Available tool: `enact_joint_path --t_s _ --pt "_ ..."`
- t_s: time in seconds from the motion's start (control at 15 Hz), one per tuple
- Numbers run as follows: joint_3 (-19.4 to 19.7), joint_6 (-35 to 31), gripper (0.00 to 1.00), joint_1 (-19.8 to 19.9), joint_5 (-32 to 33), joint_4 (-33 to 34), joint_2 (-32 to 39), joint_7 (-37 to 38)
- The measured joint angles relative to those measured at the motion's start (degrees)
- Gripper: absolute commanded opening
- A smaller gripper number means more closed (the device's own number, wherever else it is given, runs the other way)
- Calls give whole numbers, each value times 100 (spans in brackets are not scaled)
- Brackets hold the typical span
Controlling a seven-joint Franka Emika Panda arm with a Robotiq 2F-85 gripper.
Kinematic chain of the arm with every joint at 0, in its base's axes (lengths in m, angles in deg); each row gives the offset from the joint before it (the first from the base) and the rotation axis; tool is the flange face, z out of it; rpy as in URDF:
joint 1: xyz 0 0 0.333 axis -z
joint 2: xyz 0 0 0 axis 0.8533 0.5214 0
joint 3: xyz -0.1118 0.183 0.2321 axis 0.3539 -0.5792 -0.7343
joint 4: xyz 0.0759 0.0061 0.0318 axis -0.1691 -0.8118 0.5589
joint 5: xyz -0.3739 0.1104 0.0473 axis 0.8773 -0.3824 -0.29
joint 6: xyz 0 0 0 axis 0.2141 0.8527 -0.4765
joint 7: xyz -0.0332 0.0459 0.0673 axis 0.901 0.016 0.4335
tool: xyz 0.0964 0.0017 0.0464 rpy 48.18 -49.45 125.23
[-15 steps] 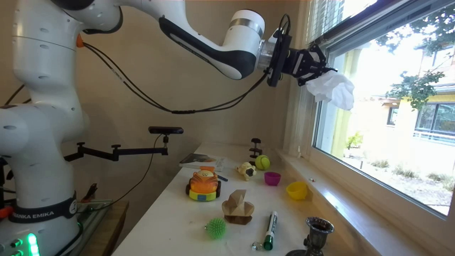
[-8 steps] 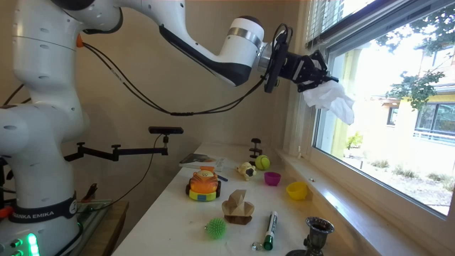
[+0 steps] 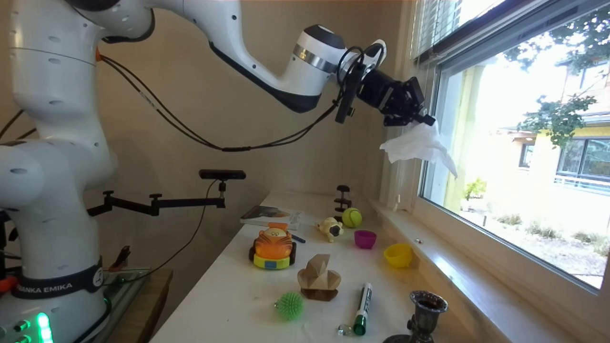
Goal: Use the white napkin to clean the window.
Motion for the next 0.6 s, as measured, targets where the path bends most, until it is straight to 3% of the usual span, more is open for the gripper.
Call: enact_joint_path --t_s 0.33,0.6 --pt "-4 91 0 -197 -1213 -33 -116 -348" --pt "-3 91 1 -245 -1365 -33 -111 -412"
